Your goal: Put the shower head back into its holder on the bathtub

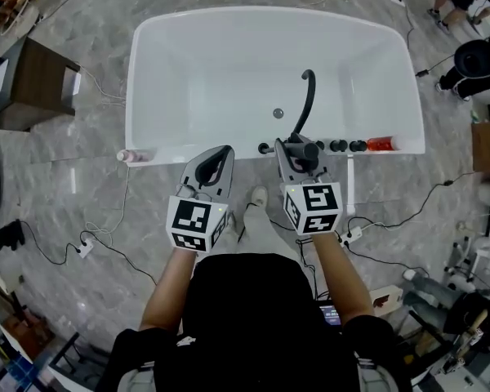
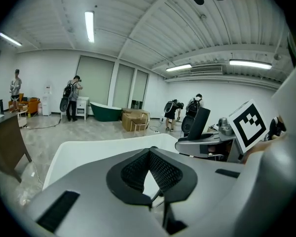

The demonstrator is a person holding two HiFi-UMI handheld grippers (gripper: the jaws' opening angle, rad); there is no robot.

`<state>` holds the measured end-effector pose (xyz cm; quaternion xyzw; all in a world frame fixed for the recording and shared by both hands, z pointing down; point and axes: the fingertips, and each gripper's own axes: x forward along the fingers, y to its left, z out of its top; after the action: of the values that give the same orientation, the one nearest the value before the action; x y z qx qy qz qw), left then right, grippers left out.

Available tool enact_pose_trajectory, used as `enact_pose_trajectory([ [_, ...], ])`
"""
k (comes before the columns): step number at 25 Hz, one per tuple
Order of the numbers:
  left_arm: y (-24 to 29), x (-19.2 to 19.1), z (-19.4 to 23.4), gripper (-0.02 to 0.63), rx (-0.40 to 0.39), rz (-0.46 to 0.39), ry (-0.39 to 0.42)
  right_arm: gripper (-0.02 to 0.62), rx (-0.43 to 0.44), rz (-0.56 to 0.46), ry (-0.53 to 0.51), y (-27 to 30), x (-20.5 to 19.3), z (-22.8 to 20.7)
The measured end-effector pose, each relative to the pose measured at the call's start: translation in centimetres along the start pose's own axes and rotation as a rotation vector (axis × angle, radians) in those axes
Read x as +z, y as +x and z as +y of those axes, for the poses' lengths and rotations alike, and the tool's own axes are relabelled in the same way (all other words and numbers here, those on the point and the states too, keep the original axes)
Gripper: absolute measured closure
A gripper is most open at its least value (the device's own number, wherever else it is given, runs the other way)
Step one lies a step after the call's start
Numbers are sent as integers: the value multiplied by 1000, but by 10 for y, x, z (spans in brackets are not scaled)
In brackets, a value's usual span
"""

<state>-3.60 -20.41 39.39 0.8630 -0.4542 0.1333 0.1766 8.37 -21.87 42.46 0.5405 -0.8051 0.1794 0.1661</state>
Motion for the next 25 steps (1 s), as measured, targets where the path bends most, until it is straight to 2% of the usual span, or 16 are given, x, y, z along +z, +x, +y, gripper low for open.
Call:
enact_pose_trajectory([
  [8, 25, -32, 7, 594, -10, 51, -9, 457, 27, 70, -34, 26, -34, -3],
  [18, 54, -93, 6, 595, -56, 120, -58, 457, 26, 174, -22, 52, -100, -17],
  [25, 70, -120, 17, 595, -44, 146, -58, 457, 15, 221, -4, 73, -140, -31],
])
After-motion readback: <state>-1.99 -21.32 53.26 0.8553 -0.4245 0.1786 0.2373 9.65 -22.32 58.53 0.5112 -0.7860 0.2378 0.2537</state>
